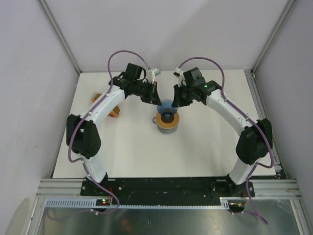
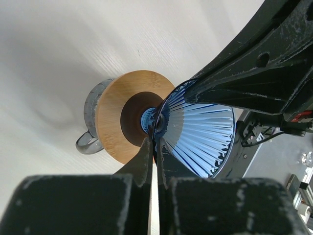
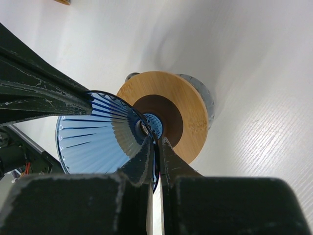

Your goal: Place the coffee filter in the dripper

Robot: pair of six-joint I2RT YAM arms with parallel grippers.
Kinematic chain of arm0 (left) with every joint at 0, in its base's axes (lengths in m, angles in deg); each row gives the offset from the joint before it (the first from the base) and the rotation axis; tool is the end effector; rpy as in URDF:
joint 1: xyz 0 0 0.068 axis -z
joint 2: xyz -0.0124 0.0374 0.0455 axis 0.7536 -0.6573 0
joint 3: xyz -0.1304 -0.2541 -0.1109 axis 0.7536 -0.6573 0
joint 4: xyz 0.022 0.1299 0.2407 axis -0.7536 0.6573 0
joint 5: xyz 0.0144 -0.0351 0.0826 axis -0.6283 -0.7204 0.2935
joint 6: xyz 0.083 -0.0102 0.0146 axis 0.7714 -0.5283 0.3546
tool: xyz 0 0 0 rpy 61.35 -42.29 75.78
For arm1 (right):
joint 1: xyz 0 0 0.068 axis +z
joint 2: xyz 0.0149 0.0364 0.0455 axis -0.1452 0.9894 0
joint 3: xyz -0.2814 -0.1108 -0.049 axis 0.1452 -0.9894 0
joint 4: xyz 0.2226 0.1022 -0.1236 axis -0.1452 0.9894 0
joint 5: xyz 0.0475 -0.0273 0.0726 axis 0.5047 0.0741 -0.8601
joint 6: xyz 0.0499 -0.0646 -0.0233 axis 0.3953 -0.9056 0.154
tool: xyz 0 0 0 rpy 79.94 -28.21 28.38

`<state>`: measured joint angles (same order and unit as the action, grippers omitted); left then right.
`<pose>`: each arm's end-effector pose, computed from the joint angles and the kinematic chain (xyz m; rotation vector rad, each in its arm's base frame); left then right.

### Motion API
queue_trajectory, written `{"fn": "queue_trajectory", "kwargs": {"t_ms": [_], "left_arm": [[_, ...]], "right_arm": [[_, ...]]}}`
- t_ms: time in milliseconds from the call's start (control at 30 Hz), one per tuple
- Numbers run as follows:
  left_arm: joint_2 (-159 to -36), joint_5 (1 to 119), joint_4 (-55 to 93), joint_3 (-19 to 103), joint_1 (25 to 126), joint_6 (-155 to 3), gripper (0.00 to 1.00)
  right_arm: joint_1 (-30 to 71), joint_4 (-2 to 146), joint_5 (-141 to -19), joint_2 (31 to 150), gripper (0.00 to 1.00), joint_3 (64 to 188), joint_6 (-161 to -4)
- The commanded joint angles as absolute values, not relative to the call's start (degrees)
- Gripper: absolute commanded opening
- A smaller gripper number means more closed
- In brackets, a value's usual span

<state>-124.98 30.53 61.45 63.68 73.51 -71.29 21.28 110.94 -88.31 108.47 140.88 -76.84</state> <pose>0.3802 -0.2242 0.3196 0.6766 2.3692 -1.0463 0.3632 0.2300 0.3219 -0.5041 2.4216 0.6617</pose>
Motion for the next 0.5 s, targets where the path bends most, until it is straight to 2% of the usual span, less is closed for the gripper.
{"fn": "queue_trajectory", "kwargs": {"t_ms": [0, 467], "left_arm": [[-123.96, 32.22, 63.32, 60.29, 75.0, -68.49, 0.0], [-124.3, 33.42, 63.28, 56.92, 75.1, -67.58, 0.0]], "right_arm": [[21.2, 112.82, -85.01, 107.85, 0.0, 138.51, -78.34], [20.23, 109.84, -86.92, 107.82, 0.0, 132.65, -77.52]]}}
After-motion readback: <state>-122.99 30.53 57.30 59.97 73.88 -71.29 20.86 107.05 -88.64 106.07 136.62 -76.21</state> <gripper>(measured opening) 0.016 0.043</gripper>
